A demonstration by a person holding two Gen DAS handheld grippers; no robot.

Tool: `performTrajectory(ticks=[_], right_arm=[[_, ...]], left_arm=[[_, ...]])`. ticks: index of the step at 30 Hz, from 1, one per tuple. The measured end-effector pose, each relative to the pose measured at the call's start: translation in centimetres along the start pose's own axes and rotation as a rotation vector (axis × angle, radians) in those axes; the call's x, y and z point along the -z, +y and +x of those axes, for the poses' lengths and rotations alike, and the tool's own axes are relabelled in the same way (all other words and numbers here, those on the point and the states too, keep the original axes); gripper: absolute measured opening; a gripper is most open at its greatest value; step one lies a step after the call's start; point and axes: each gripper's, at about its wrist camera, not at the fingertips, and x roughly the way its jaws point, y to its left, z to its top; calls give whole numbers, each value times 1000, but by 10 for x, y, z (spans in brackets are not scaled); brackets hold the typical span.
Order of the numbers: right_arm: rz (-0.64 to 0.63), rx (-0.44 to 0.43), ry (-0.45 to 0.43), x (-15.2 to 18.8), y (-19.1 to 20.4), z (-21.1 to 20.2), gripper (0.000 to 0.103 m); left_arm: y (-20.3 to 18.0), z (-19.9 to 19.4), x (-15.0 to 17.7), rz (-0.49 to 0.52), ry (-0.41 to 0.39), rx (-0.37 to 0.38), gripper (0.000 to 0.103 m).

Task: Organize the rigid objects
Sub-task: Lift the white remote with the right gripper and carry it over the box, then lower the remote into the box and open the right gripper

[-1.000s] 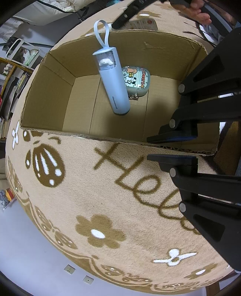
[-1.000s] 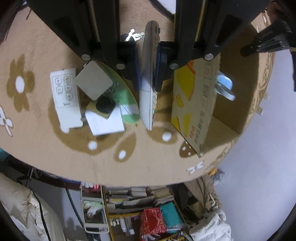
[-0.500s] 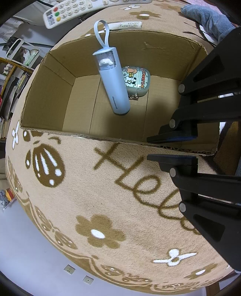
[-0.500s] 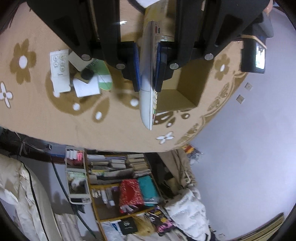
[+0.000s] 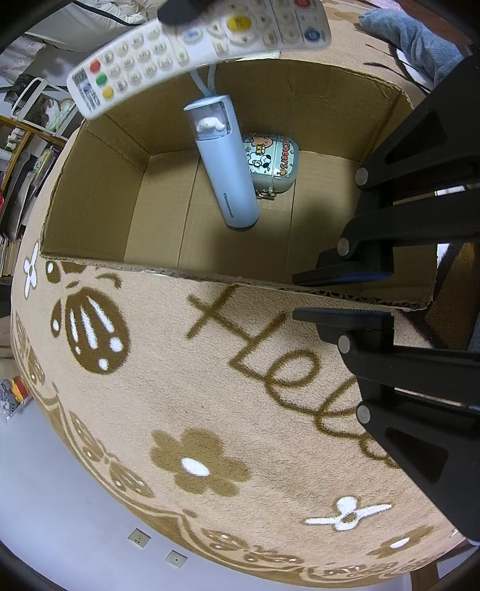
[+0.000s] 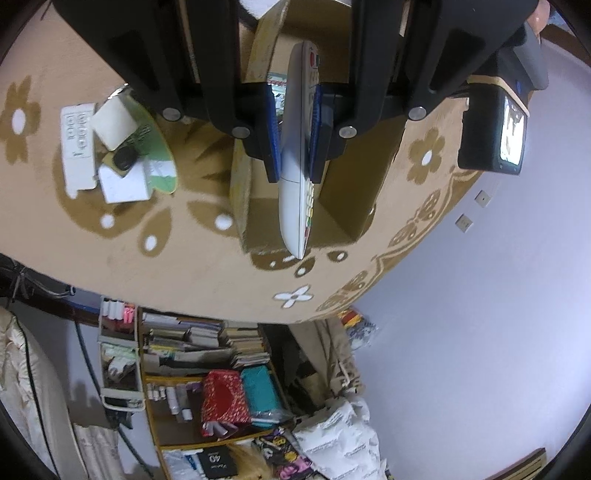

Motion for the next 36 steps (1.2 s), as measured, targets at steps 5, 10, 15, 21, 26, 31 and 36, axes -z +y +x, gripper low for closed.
performTrajectory(ticks=[5,10,15,21,26,31,36], right_arm=[[-14,-11,25,7,4,11,17],[-15,-21,43,12,4,21,17],[-23,-23,63,18,5,29,17],[-35,-19,83,25,9,40,17],[-51,-8,91,26,13,43,17],[-66,-9,103,27,16,43,17],[-86,-10,75,21,19,34,17]], left_arm=[[0,0,0,-1,0,0,11],[0,0,0,-1,0,3,11],[-1,0,1,-1,0,3,11],[-1,0,1,-5,1,7,12],[0,0,0,-5,2,9,12],[1,0,0,-5,2,12,12],[2,0,0,-6,3,-6,11]])
